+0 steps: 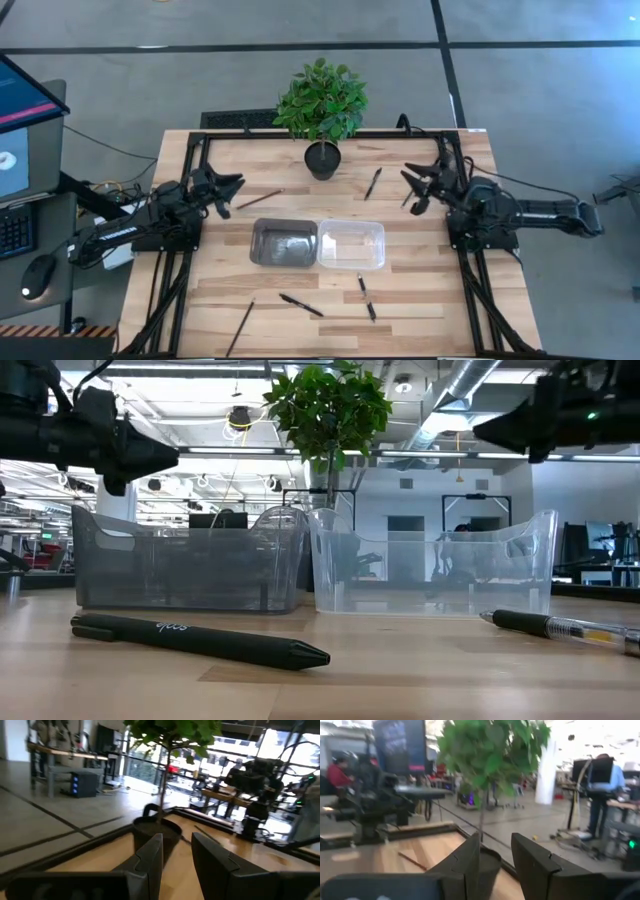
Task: Sort pens & pencils
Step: Put the top right black pen into the transparent bin
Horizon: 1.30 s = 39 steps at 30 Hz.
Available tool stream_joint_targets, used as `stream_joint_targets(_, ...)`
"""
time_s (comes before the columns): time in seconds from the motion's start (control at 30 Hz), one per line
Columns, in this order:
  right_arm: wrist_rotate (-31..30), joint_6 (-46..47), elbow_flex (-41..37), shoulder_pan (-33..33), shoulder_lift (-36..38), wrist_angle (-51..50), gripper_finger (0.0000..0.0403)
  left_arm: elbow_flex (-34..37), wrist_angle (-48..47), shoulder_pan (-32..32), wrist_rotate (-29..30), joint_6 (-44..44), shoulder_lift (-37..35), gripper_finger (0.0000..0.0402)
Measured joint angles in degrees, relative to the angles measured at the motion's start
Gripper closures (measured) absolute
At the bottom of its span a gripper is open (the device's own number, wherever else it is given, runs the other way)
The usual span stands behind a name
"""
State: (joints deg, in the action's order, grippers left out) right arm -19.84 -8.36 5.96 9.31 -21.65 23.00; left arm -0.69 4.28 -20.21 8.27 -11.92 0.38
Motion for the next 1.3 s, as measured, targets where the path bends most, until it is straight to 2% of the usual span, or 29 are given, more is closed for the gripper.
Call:
stream_joint_targets(0.37, 0.26, 8.23, 2.79, 9.63, -17.84, -0.74, 0.0266, 0.0, -0.01, 0.0, 0.65, 4.83, 0.0, 0.0308)
stream_joint_targets(0.63, 0.44, 8.4, 3.15, 11.32, -29.05, 0.39, 0.0264, 0.0, -1.03, 0.0, 0.59, 6.76, 0.0, 0.0308)
stream_joint_targets(0.93, 0.46, 7.89, 3.1, 10.11, -30.31, 6.19, 0.0266, 0.0, -1.43, 0.0, 0.49, 8.91, 0.0, 0.0308)
stream_joint_targets(1.3, 0.45, 7.94, 3.1, 9.01, -30.31, 6.23, 0.0266, 0.0, -1.89, 0.0, -1.93, 8.87, 0.0, 0.0308)
